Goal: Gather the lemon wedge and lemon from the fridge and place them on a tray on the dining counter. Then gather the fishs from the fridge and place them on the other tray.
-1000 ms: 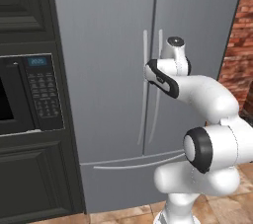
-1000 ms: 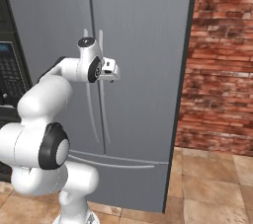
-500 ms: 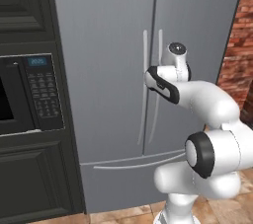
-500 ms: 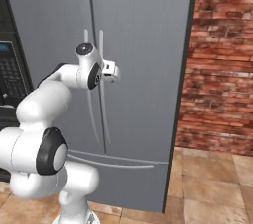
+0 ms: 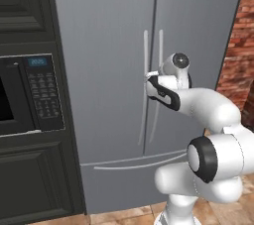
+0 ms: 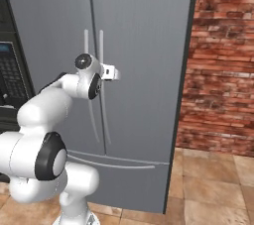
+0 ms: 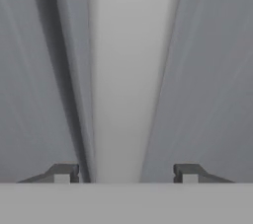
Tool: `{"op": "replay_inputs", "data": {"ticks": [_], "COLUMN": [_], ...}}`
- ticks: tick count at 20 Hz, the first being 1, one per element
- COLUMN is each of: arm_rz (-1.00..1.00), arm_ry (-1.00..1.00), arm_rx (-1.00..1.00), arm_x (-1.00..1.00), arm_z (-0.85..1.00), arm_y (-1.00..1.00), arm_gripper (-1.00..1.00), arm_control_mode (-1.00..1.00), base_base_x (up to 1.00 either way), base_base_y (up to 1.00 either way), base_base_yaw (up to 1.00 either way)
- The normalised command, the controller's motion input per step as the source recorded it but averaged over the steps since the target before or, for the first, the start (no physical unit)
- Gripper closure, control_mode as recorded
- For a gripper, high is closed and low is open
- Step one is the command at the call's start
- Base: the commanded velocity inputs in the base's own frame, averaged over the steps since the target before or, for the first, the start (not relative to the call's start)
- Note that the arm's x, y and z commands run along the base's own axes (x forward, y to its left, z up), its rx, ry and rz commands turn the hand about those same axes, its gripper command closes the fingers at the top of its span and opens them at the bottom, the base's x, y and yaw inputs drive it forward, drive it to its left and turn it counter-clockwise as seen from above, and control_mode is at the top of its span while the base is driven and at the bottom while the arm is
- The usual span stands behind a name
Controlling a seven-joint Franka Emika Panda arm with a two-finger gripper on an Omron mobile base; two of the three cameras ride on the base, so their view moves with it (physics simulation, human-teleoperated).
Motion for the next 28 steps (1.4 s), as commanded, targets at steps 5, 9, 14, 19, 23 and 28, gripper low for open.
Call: {"op": "replay_inputs", "data": {"ticks": [5,9,14,19,23,28], "arm_rz": [0.03,-0.04,-0.07,-0.02,0.00,0.00], "arm_ry": [0.00,0.01,0.01,0.01,0.01,0.02], "arm_rx": [0.00,0.00,0.00,0.01,0.03,0.03], "arm_x": [0.24,-0.19,-0.59,-0.61,-0.44,-0.40], "arm_z": [-0.14,0.00,0.00,0.08,0.27,0.30], "arm_y": [0.00,-0.14,-0.39,-0.56,-0.76,-0.75], "arm_gripper": [1.00,1.00,1.00,1.00,1.00,1.00], "arm_control_mode": [-1.00,-1.00,-1.00,-1.00,-1.00,-1.00], "base_base_x": [0.00,0.00,0.00,0.00,0.00,0.00], "base_base_y": [0.00,0.00,0.00,0.00,0.00,0.00], "base_base_yaw": [0.00,0.00,0.00,0.00,0.00,0.00]}}
